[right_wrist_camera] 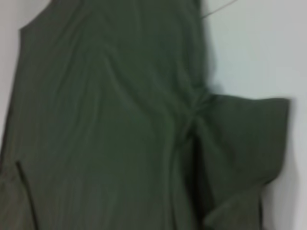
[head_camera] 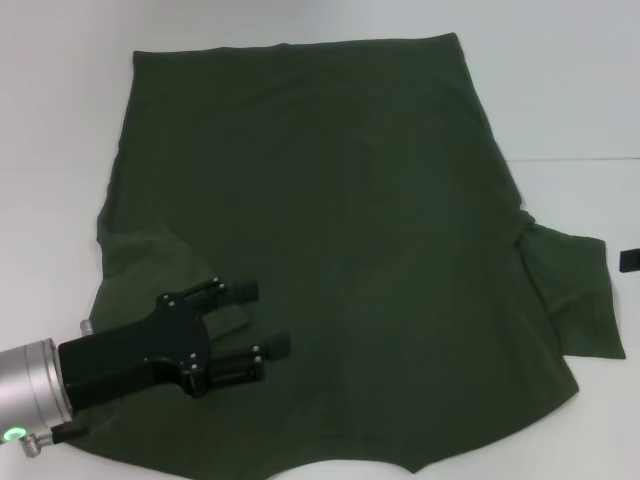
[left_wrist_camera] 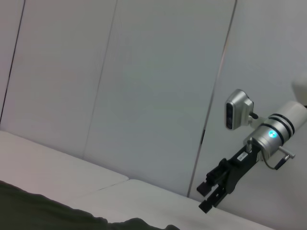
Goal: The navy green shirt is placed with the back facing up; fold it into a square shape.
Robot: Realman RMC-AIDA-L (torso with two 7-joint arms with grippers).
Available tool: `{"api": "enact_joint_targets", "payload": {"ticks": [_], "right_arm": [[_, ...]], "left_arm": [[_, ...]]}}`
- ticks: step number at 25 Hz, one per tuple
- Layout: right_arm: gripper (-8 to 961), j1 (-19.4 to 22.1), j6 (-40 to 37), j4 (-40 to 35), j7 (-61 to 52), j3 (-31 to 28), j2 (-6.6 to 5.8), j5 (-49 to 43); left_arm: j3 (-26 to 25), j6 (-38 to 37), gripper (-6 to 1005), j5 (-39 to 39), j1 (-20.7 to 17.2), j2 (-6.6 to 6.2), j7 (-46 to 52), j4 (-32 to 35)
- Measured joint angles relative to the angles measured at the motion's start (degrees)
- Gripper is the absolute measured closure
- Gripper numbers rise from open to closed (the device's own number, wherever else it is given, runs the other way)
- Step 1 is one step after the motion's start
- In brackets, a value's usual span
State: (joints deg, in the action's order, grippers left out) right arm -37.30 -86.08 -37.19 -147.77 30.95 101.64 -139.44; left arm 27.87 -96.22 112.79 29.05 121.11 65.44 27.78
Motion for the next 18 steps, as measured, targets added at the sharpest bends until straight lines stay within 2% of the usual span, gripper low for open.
{"api": "enact_joint_targets", "payload": {"ticks": [13,18], "right_arm": [[49,-1.1,9.1,5.9,2.0,0.8,0.28,-1.3],[51,-2.1,12.8,8.9,3.2,0.8,0.96,-1.3]], "left_arm": [[0.2,1.9,125,0.0,0.1,0.28,-0.1,-0.6],[0.2,3.0,125,1.9,0.2,0.11,-0.5,-0.4]]}}
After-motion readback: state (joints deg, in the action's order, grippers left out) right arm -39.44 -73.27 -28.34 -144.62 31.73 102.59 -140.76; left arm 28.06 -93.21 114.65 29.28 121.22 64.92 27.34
